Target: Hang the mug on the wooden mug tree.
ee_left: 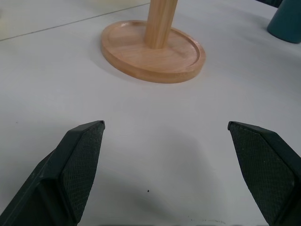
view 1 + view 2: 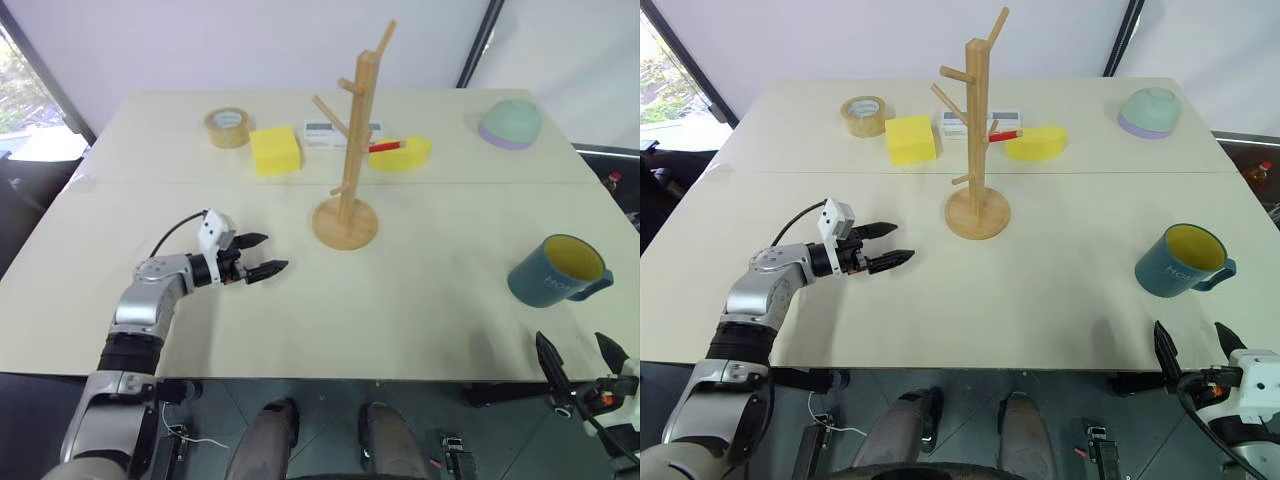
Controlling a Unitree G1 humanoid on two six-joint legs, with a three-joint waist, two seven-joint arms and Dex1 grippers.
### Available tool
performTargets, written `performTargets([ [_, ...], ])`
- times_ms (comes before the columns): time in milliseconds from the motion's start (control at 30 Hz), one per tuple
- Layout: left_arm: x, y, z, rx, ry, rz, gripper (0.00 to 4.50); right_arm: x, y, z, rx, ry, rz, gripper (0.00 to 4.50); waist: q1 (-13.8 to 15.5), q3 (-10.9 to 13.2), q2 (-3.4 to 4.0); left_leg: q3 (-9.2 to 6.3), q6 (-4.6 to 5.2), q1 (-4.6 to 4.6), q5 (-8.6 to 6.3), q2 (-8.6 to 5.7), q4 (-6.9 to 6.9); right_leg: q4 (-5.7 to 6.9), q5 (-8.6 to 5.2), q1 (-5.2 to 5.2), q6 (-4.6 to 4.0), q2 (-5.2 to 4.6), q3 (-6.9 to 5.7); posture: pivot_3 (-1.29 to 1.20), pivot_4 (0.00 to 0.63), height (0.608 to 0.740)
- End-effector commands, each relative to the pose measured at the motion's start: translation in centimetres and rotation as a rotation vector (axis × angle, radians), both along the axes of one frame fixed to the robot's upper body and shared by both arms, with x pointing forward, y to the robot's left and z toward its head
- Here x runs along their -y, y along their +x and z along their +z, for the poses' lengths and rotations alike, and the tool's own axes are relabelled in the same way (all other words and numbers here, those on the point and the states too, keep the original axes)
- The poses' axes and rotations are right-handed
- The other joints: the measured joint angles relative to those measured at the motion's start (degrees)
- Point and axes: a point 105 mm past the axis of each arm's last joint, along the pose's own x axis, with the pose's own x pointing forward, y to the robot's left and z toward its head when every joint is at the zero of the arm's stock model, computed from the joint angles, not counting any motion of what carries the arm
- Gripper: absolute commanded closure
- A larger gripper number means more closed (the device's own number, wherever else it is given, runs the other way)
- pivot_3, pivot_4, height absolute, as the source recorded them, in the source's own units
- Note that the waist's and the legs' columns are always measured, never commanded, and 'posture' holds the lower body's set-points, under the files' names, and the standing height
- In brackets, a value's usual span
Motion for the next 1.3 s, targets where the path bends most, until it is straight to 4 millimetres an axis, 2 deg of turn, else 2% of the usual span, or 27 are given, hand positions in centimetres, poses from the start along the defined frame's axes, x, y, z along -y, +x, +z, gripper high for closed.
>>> performTargets([
  [33,-0.1,0.1,1.4,0.049,-0.012,-0.003,0.00,0.4,-0.1,0.9,0.031,-0.025,-0.007,0.02,0.0,0.0,0.00,0.00,0.00,0.00,0.00,0.00,0.00,0.00,0.00,0.00,0.00,0.00,0.00,0.00,0.150,0.740],
  [400,0.5,0.2,1.4,0.062,-0.028,-0.007,0.00,0.8,-0.3,0.9,0.014,-0.017,-0.015,0.02,0.0,0.0,0.00,0.00,0.01,0.00,0.01,0.00,0.00,0.00,0.00,0.00,0.00,0.00,0.00,0.00,0.150,0.740],
  [667,3.4,-1.8,2.5,0.100,-0.096,-0.160,0.00,1.7,-0.6,1.5,0.011,-0.013,-0.072,0.02,0.0,0.0,0.00,0.01,0.04,0.00,0.03,-0.01,0.00,-0.01,0.00,0.01,-0.01,-0.01,0.01,0.00,0.150,0.740],
  [767,5.3,-3.7,3.0,0.104,-0.103,-0.281,0.00,2.9,-0.3,1.2,-0.005,-0.021,-0.129,0.02,-0.1,0.0,0.03,0.01,0.04,0.00,0.02,0.00,0.00,-0.01,0.00,0.01,-0.01,-0.01,0.01,0.00,0.150,0.740],
  [900,8.6,-6.7,3.1,0.113,-0.073,-0.455,0.00,4.6,0.8,0.7,-0.033,-0.066,-0.188,0.02,-0.1,0.0,0.08,0.10,0.03,0.00,0.02,-0.01,0.03,-0.04,0.01,0.03,-0.03,-0.03,0.09,0.00,0.150,0.740],
  [1000,10.6,-8.2,3.2,0.126,-0.050,-0.536,0.00,5.6,2.2,1.0,-0.014,-0.056,-0.211,0.02,0.0,-0.1,0.19,0.13,0.08,0.00,0.05,-0.02,0.06,-0.05,0.01,0.05,-0.04,-0.04,0.09,0.00,0.150,0.740],
  [1167,12.2,-9.2,3.3,0.145,-0.036,-0.583,0.00,7.1,4.2,1.4,-0.003,-0.036,-0.234,0.02,-0.1,-0.2,0.35,0.15,0.15,0.04,0.09,-0.01,0.07,0.00,0.02,0.07,-0.05,0.00,0.09,0.00,0.150,0.740],
  [1300,12.4,-9.5,3.8,0.156,-0.044,-0.594,0.00,8.1,5.2,1.4,-0.010,-0.032,-0.235,0.02,0.0,-0.2,0.35,0.16,0.17,0.07,0.10,-0.03,0.08,0.00,0.02,0.11,-0.05,0.01,0.08,0.00,0.150,0.740],
])
